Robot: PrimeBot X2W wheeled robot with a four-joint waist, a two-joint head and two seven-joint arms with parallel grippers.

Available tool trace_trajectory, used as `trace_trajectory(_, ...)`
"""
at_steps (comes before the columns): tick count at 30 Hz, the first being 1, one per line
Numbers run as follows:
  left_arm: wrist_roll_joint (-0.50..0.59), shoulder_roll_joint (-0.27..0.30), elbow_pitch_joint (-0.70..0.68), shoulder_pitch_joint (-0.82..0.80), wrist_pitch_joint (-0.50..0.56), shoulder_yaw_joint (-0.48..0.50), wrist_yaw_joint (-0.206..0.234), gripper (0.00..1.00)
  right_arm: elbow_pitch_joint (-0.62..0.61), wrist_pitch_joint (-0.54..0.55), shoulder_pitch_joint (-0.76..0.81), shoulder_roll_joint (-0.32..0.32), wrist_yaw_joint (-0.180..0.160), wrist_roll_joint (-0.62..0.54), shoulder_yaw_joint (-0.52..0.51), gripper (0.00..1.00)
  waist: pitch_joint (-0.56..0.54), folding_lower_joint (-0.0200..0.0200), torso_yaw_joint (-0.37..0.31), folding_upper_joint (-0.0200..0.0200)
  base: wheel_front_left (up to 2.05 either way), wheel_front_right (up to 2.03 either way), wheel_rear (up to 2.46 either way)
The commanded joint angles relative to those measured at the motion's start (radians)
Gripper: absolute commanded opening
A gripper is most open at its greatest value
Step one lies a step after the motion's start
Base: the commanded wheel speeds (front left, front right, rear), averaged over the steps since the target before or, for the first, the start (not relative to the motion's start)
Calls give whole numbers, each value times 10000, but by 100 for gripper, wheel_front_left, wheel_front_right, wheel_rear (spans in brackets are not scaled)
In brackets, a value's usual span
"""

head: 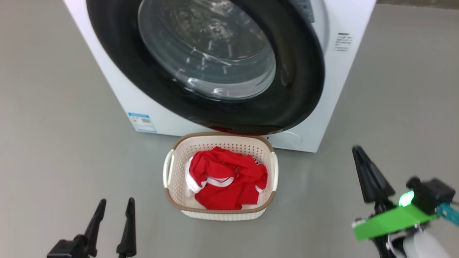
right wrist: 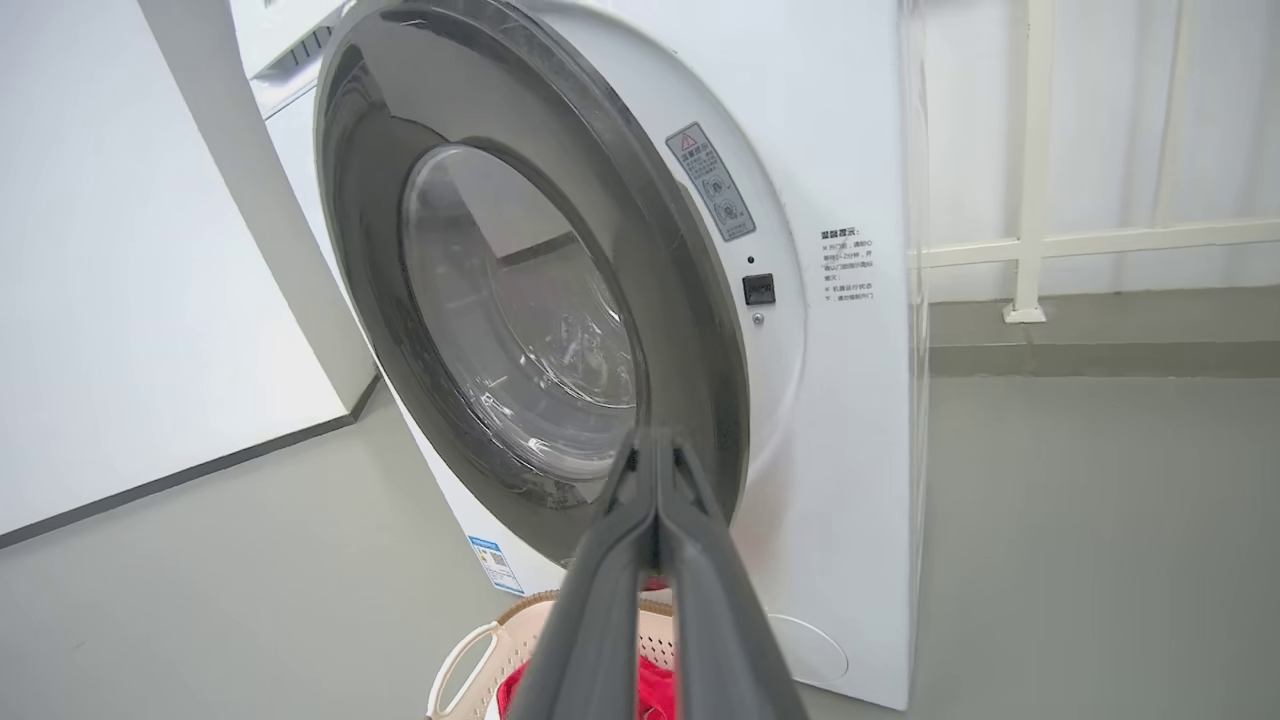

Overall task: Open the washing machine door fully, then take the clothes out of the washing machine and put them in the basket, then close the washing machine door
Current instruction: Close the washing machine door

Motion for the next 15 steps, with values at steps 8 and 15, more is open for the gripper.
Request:
trace_trajectory(8,-664,51,-320,-873,-49,-149,-54,100,196,-65,-2445,-595,48,92,486,0,990,0,845,0,0,0,0)
trace_trajectory(15,-987,50,-368,-1313,-49,-527,-54,100,653,-65,-3540,-794,48,138,504,0,1689,0,1184,0,0,0,0)
